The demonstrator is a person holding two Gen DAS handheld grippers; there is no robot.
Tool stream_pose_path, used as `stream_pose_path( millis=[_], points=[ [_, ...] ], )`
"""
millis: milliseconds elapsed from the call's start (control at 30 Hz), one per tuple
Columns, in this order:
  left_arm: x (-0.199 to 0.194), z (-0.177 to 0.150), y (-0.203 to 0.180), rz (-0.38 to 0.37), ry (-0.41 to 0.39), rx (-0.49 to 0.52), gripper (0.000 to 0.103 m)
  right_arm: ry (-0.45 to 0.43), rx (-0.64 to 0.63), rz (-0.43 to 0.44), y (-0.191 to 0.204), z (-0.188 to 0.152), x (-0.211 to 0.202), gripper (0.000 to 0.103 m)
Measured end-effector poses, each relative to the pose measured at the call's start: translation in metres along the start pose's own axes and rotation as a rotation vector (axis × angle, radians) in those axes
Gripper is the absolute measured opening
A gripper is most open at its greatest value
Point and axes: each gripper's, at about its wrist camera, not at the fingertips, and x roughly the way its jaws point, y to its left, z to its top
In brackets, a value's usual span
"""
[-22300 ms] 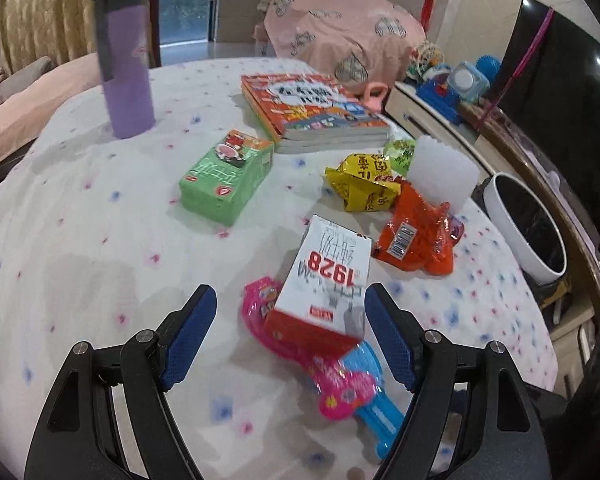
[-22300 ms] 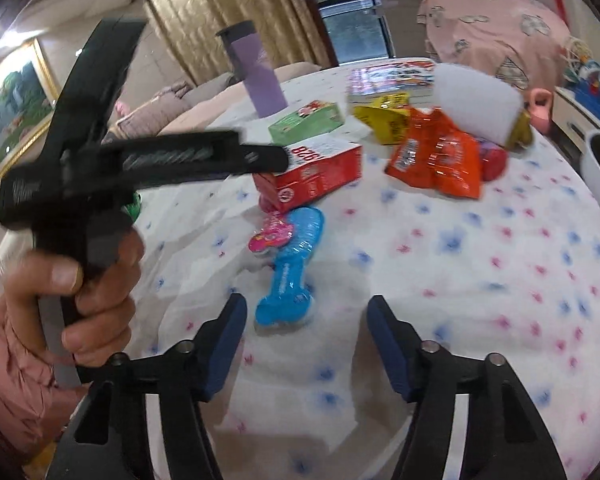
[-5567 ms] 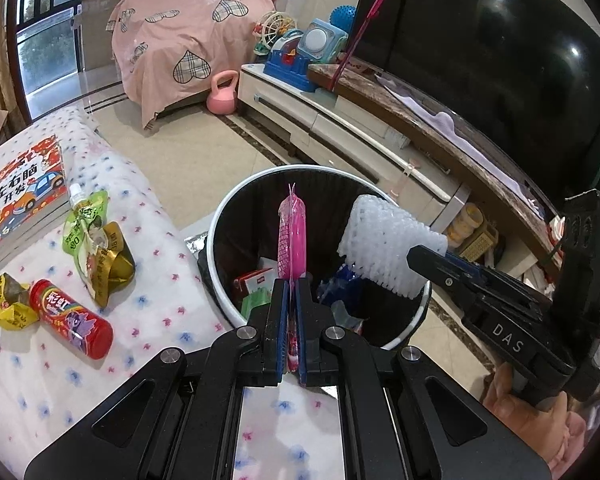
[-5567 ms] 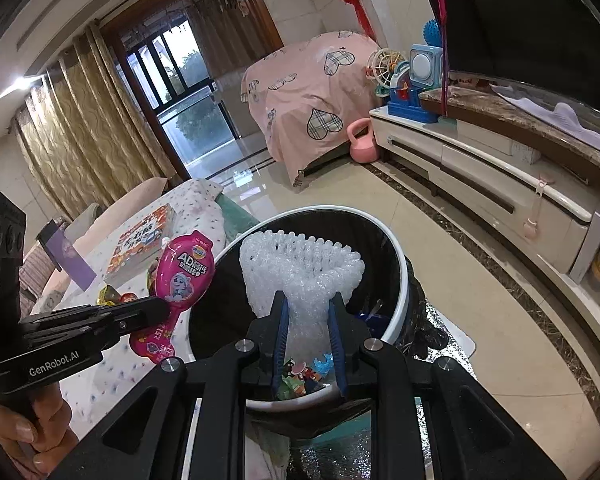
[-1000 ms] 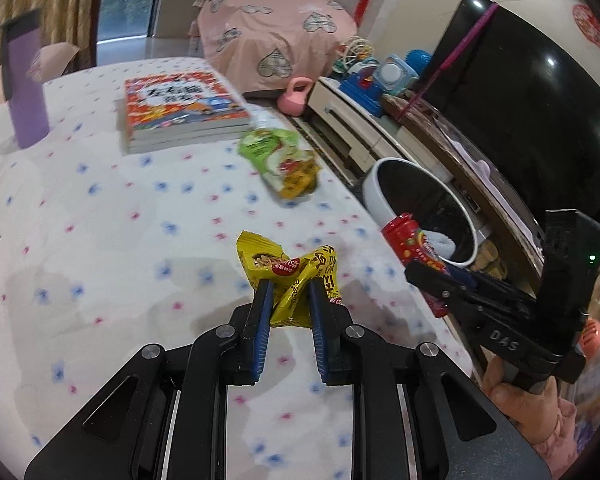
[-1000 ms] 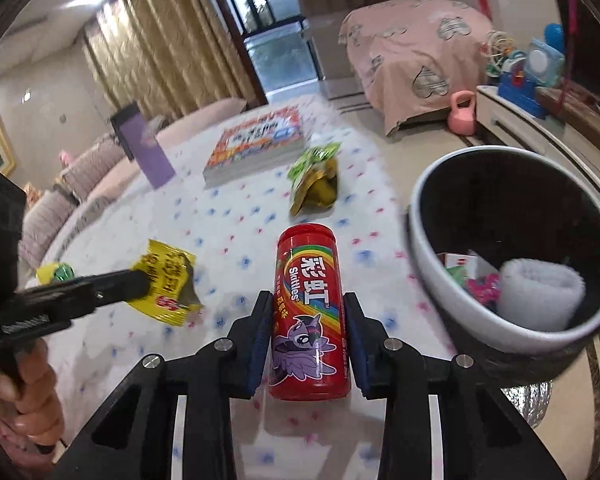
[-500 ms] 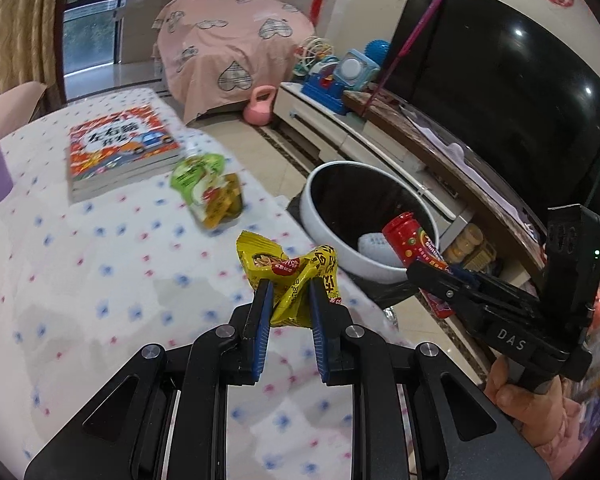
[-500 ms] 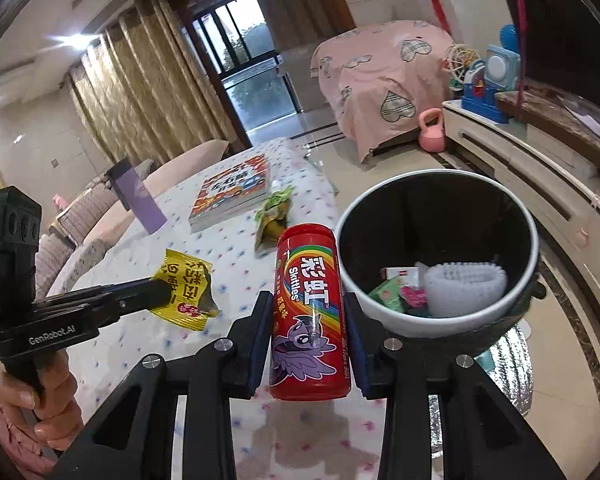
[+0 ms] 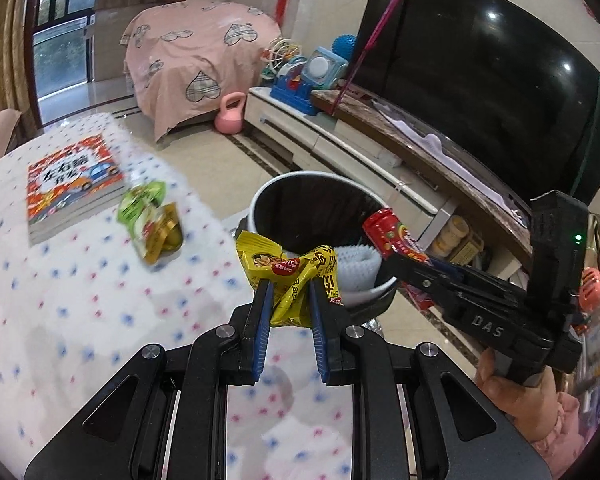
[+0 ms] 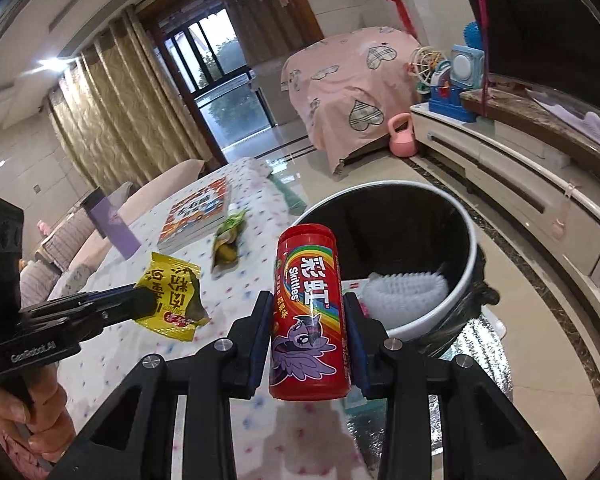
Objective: Collect trash
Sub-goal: 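Carry yellow wrapper and Skittles tube over the bin and open both tools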
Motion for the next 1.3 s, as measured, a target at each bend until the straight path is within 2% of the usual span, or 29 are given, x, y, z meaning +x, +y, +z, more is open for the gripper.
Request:
stream_pose_path(
  millis=[367,900,967,1033,1067,1100,1300],
  points=[
    [0.038,0.030,-0.018,-0.015,0.002,0.032,0.018,0.019,0.022,-0.058,-0.031,0.023,0.021,0.035],
    [0.085,0.035,-0.023,-0.009,0.075,0.031,0.018,0.078,0.026,-0.089,-0.052,0.035,0.051,0.035],
    [0.087,0.035,-0.022,-0.007,0.079,0.026,0.022,0.082,0.029,-0.092,-0.054,0.036,0.052,0.035],
    [0.087,0.036,-0.020,-0.008,0.085,0.020,0.041,0.089,0.035,-0.086,-0.056,0.036,0.054,0.036],
    [0.086,0.036,-0.020,0.000,0.080,0.016,0.055,0.089,0.043,-0.079,-0.058,0.036,0.053,0.037],
    [0.084,0.036,-0.019,0.003,0.067,0.014,0.058,0.087,0.045,-0.077,-0.059,0.037,0.053,0.039],
    [0.072,0.033,-0.012,0.012,0.048,0.004,0.061,0.057,0.067,-0.084,-0.060,0.037,0.041,0.052]
  ],
)
